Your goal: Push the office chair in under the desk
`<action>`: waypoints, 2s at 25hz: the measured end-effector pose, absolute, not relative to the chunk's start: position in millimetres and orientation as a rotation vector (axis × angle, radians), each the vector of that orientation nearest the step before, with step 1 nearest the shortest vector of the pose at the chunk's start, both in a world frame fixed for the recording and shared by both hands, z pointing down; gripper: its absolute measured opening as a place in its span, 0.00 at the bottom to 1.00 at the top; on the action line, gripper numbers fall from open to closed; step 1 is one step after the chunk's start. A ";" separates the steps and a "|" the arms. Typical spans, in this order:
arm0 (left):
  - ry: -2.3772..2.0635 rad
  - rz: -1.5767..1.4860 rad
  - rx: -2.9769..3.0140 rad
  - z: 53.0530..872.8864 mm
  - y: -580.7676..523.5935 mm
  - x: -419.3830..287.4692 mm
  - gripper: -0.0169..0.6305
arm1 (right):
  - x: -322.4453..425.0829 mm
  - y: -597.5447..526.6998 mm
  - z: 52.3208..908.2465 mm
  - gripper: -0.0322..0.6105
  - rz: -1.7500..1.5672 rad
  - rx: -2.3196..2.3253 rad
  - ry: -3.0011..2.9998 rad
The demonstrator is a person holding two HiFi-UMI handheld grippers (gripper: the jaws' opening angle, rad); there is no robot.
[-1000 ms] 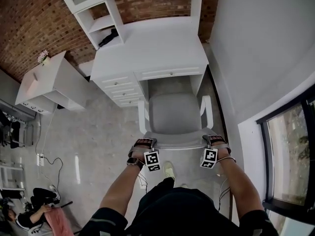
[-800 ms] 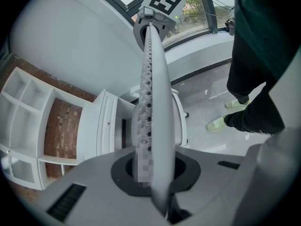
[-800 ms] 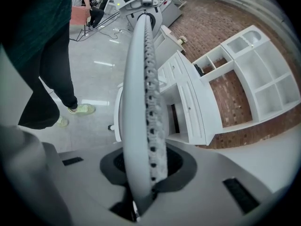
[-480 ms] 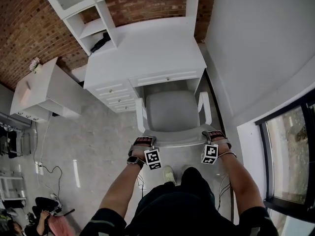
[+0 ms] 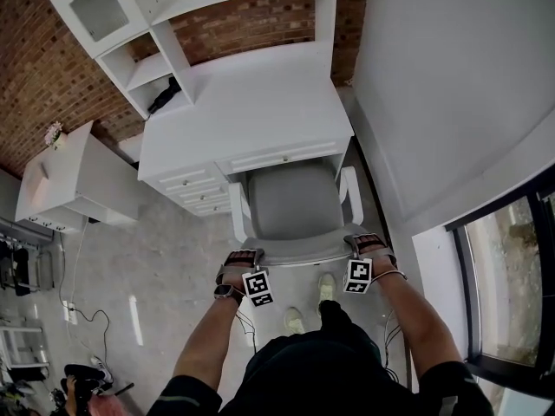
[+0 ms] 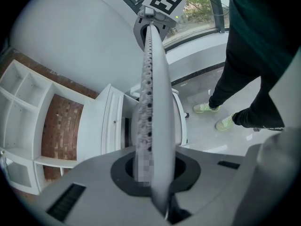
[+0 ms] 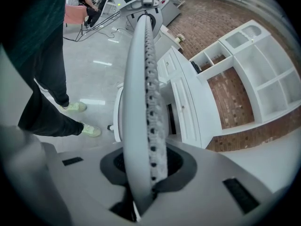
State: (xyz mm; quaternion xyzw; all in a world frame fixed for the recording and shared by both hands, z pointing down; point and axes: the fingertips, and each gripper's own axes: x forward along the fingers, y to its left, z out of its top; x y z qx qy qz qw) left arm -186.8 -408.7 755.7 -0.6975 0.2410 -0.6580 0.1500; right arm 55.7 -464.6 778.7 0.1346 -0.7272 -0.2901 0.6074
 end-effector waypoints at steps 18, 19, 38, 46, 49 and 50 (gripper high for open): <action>0.717 -1.900 -2.003 754.7 -466.5 -191.3 0.07 | 50.9 -527.9 779.1 0.16 -0.686 0.288 -1.672; 0.717 -1.900 -2.004 754.8 -468.1 -191.0 0.07 | 51.1 -529.3 779.5 0.16 -0.684 0.286 -1.672; 0.764 -1.878 -2.039 751.4 -477.3 -190.7 0.09 | 50.8 -535.0 784.1 0.20 -0.617 0.273 -1.674; 0.757 -1.819 -2.115 741.2 -467.6 -186.6 0.17 | 50.9 -535.9 761.5 0.32 -0.603 0.320 -1.678; 0.770 -1.776 -2.175 725.9 -459.0 -181.6 0.22 | 54.1 -525.7 751.7 0.33 -0.587 0.343 -1.687; 0.775 -1.765 -2.197 721.2 -455.8 -181.2 0.23 | 54.7 -522.1 747.3 0.33 -0.582 0.356 -1.692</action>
